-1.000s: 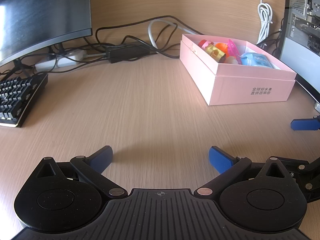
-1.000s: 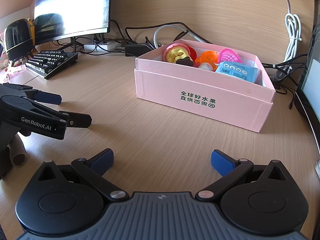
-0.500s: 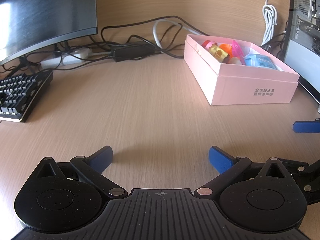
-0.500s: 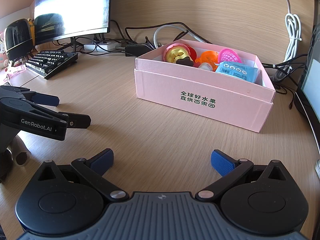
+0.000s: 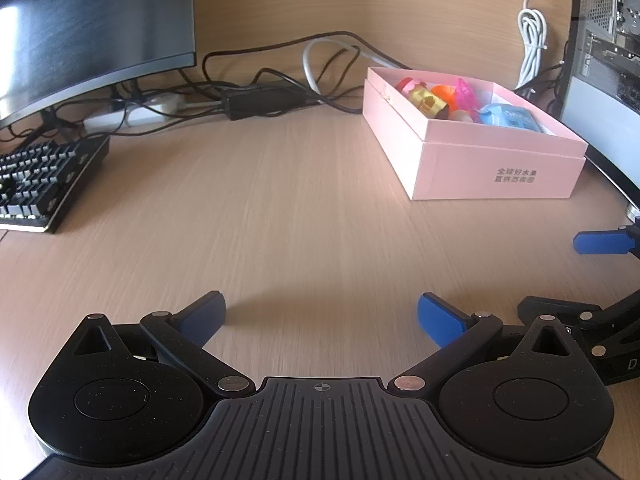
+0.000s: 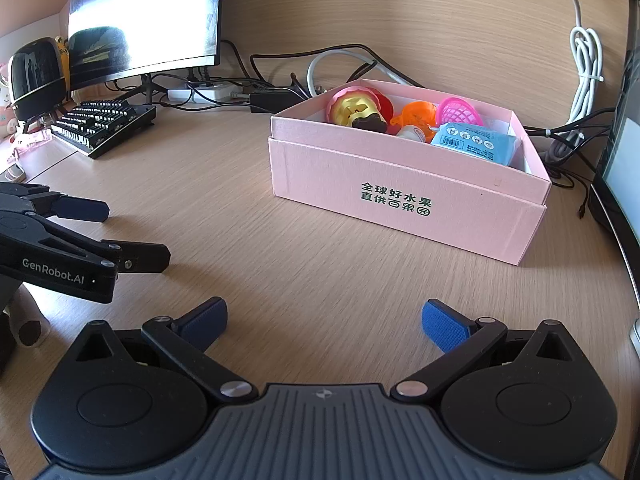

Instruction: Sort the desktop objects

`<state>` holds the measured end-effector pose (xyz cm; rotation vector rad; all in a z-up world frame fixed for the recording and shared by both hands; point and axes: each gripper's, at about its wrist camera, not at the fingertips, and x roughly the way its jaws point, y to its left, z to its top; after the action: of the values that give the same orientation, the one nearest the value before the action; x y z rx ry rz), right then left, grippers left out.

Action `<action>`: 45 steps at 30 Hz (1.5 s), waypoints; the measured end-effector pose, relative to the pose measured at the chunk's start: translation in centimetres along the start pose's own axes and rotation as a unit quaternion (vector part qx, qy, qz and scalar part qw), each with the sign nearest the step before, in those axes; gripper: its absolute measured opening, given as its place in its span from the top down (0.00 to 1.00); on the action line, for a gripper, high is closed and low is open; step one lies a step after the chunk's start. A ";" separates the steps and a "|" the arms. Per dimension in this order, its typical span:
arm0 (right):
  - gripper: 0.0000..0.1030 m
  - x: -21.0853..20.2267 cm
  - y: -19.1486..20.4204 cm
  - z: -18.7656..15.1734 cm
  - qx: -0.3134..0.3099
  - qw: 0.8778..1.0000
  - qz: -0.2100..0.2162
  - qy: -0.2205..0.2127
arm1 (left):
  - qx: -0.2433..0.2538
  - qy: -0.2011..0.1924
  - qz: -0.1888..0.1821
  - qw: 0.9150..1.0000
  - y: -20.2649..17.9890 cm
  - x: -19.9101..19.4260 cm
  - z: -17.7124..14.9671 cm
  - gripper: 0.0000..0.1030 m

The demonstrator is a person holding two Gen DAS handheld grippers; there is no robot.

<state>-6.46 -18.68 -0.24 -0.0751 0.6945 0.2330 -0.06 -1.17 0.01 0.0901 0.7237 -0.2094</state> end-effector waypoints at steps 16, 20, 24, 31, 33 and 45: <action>0.00 0.0 0.0 0.0 0.000 1.000 0.000 0.000 | 0.000 0.000 -0.001 1.000 0.1 0.0 0.0 0.00; 0.00 0.0 0.0 0.0 0.000 1.000 0.000 0.000 | 0.000 0.000 -0.001 1.000 0.1 0.0 0.1 0.00; 0.00 0.0 0.0 0.0 0.000 1.000 0.000 0.000 | 0.000 0.000 -0.001 1.000 0.1 0.0 0.1 0.00; 0.00 0.0 -0.1 0.0 -0.003 1.000 0.003 0.000 | 0.001 0.001 -0.001 1.000 0.2 0.0 0.1 0.00; 0.00 0.1 -0.2 0.1 -0.008 1.000 0.010 0.000 | 0.001 0.001 -0.001 1.000 0.2 0.0 0.1 0.00; 0.00 0.1 -0.2 0.1 -0.009 1.000 0.011 0.000 | 0.001 0.003 -0.001 1.000 0.2 0.0 0.1 0.00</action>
<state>-6.26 -18.88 -0.23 -0.0855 0.6935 0.2598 0.01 -1.03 0.13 0.0918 0.7287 -0.2128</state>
